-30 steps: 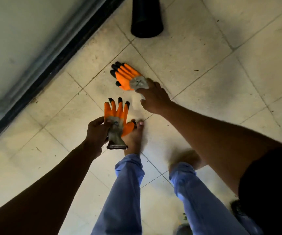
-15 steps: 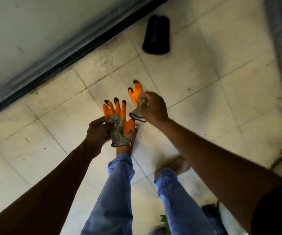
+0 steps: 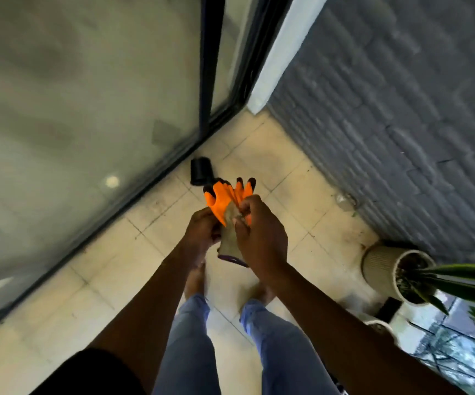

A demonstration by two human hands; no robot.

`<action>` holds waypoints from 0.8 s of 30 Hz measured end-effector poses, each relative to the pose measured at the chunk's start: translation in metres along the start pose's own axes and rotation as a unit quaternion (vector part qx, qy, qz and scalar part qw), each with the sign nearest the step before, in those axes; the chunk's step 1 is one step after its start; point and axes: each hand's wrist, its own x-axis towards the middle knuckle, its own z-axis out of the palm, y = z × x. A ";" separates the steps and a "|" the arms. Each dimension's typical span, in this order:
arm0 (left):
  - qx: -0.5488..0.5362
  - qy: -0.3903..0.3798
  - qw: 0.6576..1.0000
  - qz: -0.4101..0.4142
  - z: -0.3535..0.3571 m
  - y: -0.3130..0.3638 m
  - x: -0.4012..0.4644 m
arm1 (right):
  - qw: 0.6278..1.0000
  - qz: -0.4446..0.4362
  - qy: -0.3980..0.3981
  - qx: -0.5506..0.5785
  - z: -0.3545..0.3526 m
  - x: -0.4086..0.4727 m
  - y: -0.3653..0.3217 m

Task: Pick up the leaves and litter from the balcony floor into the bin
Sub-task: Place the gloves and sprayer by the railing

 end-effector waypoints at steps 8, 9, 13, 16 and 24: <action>0.021 -0.170 0.985 0.014 0.075 0.067 -0.106 | 0.971 0.119 0.194 0.066 -0.107 -0.058 -0.032; 0.053 -0.192 0.980 0.016 0.086 0.072 -0.117 | 0.958 0.163 0.219 0.082 -0.120 -0.063 -0.031; 0.142 -0.255 0.956 0.002 0.118 0.071 -0.149 | 0.920 0.302 0.198 0.152 -0.151 -0.091 -0.013; 0.184 -0.289 0.939 -0.029 0.143 0.055 -0.169 | 0.884 0.378 0.205 0.184 -0.171 -0.123 0.003; 0.217 -0.377 0.895 -0.101 0.198 0.012 -0.213 | 0.779 0.353 0.400 0.329 -0.199 -0.206 0.040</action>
